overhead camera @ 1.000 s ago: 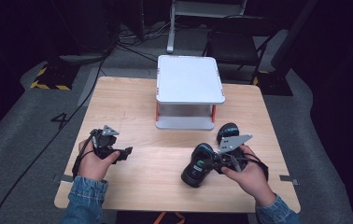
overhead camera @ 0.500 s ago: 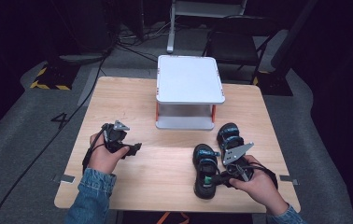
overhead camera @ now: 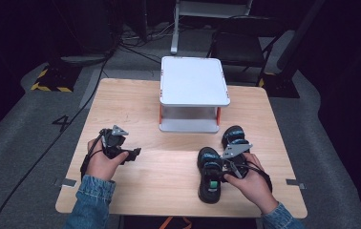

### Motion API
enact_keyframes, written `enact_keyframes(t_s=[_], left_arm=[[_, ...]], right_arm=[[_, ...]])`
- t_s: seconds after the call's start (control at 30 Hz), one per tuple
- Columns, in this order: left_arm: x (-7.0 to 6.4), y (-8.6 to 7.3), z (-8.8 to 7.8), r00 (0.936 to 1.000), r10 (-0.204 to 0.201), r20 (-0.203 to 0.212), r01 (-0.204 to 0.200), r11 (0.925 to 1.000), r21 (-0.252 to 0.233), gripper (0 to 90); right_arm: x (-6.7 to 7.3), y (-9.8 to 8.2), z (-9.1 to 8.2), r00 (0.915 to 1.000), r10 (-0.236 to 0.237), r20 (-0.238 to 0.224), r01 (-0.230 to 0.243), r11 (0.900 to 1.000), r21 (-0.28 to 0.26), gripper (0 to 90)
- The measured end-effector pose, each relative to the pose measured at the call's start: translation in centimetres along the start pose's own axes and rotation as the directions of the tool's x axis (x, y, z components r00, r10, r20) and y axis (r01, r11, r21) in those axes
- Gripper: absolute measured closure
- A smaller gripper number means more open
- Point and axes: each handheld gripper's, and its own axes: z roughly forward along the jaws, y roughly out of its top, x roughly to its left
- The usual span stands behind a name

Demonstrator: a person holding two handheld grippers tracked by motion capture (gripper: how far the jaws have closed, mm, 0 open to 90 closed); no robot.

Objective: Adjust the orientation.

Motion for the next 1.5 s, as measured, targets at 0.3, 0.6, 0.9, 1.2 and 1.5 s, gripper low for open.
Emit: enact_keyframes(t_s=[0.3,0.6,0.9,1.2,1.5], left_arm=[[0.7,-1.4,-1.0,0.9991,-0.036,-0.022,0.036,0.9994,-0.002,23.2],[0.7,-1.4,-1.0,0.9992,-0.032,-0.022,0.032,0.9995,0.002,23.2],[0.4,-0.7,-0.2,0.9998,-0.015,-0.009,0.016,0.9998,0.009,23.1],[0.0,-0.1,0.4,1.0000,-0.006,0.003,0.006,0.9999,0.015,23.1],[0.2,-0.5,0.4,0.9998,-0.018,-0.004,0.018,0.9997,0.016,23.1]], right_arm=[[-0.8,1.1,-1.1,0.9975,-0.069,-0.013,0.068,0.996,-0.056,70.8],[-2.0,1.7,-7.3,0.9916,-0.081,0.101,0.106,0.956,-0.274,70.8],[-5.4,-1.0,-11.8,0.9754,0.064,0.211,0.017,0.932,-0.363,70.9],[-8.9,-4.5,-13.6,0.9256,0.184,0.331,-0.058,0.933,-0.356,70.9],[-13.0,-7.8,-11.5,0.8951,0.249,0.370,-0.156,0.952,-0.263,70.9]])
